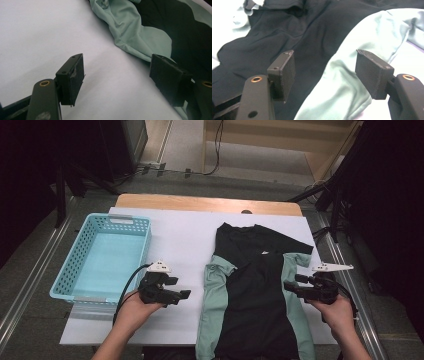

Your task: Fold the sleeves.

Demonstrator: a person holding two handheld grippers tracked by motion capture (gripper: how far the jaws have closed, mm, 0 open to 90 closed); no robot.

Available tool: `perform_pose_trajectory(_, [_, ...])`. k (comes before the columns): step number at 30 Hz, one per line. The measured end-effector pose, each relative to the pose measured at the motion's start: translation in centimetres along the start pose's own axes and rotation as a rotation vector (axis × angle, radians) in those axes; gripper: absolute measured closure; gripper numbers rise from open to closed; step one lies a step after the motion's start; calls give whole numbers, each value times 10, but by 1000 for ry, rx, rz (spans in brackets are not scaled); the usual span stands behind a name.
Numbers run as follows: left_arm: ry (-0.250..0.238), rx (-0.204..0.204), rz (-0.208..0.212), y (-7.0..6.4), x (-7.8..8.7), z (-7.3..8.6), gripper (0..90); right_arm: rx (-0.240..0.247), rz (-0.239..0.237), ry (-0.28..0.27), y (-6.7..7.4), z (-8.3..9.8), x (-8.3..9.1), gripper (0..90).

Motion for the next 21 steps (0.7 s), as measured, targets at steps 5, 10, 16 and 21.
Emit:
perform_pose_trajectory(5, [3,-1,2,-1,-1,0,292,-9,12,-12,-5,-1,2,309])
perform_pose_trajectory(10, [5,-3,1,0,-1,0,291,-19,26,-14,-11,-1,4,309])
perform_pose_trajectory(16, [6,-4,0,0,-1,1,291,-40,47,-21,-21,-2,6,309])
perform_pose_trajectory(21, [8,-5,1,0,-2,1,292,-61,70,-30,-31,-2,9,310])
Point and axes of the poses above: each handheld gripper's, and its own axes: x roughly backward along the jaws, z roughly out of its underside, y roughly to its left, the point moved 7 cm from there along -x, roughly forward along the jaws, and after that the axes turned 15 degrees about -z, right-handed, at the moved point
